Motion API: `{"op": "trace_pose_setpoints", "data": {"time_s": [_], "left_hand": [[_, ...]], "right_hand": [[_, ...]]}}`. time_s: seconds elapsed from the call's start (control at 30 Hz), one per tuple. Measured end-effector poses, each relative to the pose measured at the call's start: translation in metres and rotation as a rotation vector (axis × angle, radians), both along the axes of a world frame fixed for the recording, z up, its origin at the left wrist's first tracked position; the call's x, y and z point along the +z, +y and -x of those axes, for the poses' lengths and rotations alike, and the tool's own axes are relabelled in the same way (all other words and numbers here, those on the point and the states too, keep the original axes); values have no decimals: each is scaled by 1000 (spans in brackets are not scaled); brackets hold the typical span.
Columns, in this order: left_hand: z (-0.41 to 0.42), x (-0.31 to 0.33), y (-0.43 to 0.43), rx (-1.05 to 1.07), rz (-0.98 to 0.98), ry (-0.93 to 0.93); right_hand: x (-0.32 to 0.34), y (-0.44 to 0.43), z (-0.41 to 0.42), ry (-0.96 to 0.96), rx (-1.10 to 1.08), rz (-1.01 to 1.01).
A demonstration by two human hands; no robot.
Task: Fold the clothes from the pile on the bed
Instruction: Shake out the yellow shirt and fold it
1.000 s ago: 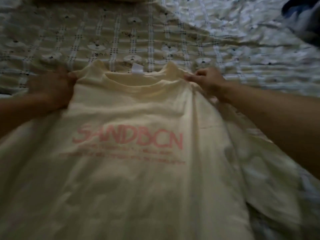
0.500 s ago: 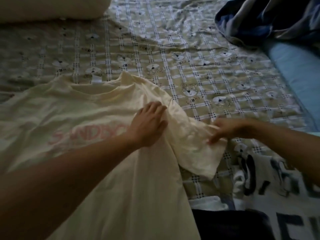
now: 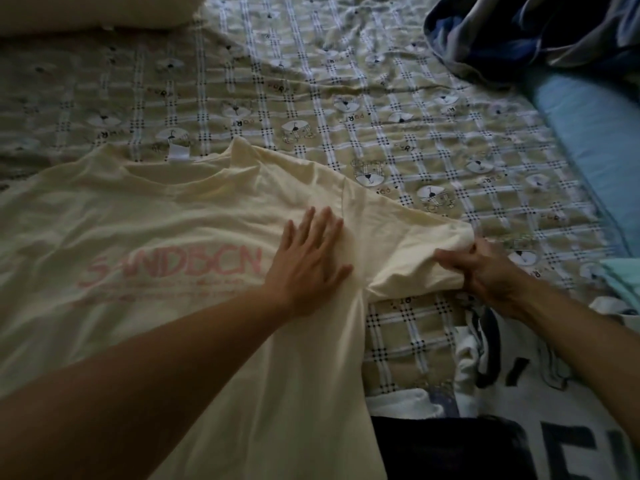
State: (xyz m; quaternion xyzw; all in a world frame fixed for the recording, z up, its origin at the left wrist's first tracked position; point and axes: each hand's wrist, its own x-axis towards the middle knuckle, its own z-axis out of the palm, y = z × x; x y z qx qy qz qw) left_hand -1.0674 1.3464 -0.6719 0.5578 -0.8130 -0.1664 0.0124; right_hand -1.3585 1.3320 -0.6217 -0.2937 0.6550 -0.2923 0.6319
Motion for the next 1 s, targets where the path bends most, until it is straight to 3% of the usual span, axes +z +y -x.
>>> {"op": "trace_pose_setpoints", "data": {"time_s": [0.17, 0.37, 0.5, 0.6, 0.7, 0.77, 0.87, 1.0], "left_hand": [[11, -7, 13, 12, -5, -60], [11, 1, 52, -88, -21, 49], [2, 13, 74, -94, -98, 88], [-6, 19, 94, -79, -107, 140], [-22, 12, 113, -83, -86, 147], [-34, 5, 126, -110, -82, 139], [-47, -1, 136, -151, -40, 132], [-70, -3, 142, -242, -20, 165]], "right_hand": [[8, 6, -7, -4, -61, -18], [41, 3, -34, 71, -43, 64], [82, -20, -96, 210, 166, 202], [109, -30, -157, 164, 388, 323], [114, -28, -211, 89, 588, 316], [89, -23, -232, 265, 582, 387], [22, -8, -232, 767, 749, 604], [-52, 16, -215, 1185, 987, 582]]}}
